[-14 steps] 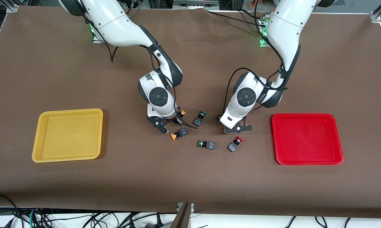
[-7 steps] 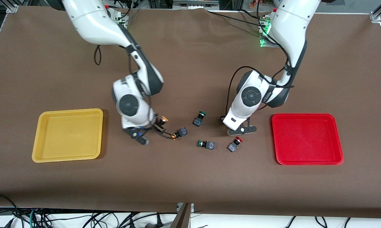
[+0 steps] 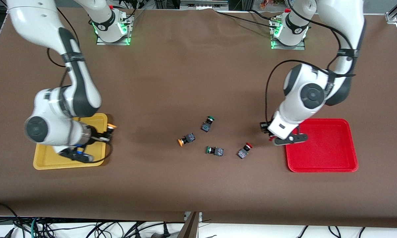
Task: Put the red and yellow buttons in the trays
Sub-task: 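Carry the red button to the red tray while the right gripper carries yellow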
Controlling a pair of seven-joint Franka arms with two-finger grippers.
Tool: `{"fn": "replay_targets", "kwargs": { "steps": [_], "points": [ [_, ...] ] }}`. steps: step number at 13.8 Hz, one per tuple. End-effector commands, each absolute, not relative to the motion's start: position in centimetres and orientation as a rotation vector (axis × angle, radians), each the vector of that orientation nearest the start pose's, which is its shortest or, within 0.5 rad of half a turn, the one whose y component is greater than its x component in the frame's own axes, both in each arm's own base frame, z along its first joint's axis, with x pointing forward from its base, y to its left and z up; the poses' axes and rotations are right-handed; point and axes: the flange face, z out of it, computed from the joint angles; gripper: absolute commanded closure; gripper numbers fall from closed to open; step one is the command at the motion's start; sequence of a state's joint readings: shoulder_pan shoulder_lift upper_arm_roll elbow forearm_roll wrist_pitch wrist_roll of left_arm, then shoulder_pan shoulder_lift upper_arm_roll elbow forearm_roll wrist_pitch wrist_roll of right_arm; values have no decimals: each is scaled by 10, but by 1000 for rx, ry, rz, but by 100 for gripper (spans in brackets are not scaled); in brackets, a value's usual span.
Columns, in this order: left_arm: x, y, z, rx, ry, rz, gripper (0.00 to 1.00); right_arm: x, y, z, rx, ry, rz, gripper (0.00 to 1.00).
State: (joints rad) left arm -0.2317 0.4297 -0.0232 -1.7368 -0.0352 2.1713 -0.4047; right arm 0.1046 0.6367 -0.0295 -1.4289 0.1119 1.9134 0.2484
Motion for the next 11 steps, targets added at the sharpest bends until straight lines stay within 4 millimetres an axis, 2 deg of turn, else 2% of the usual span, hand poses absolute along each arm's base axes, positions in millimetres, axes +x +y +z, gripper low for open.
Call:
{"fn": "replay_targets", "kwargs": {
  "steps": [1,2,4,7,8,9,11],
  "points": [
    [651,-71,333,-3166,-230,11,100,697,7,306,-3065,184,265,79],
    [655,-30,329,-3172,-221,13,100,698,-18,299,-3083,125,266,79],
    [658,41,320,-3178,-193,18,100,698,-50,285,-3106,57,267,79],
    [661,130,281,-3181,-129,58,100,699,-93,256,-3148,-20,245,79],
    [662,147,263,-3187,-119,79,100,697,-110,246,-3145,-52,234,79],
    [665,156,244,-3188,-124,86,100,695,-125,234,-3144,-75,223,79],
    [669,158,211,-3184,-128,50,100,695,-143,220,-3147,-119,184,79]
  ]
}}
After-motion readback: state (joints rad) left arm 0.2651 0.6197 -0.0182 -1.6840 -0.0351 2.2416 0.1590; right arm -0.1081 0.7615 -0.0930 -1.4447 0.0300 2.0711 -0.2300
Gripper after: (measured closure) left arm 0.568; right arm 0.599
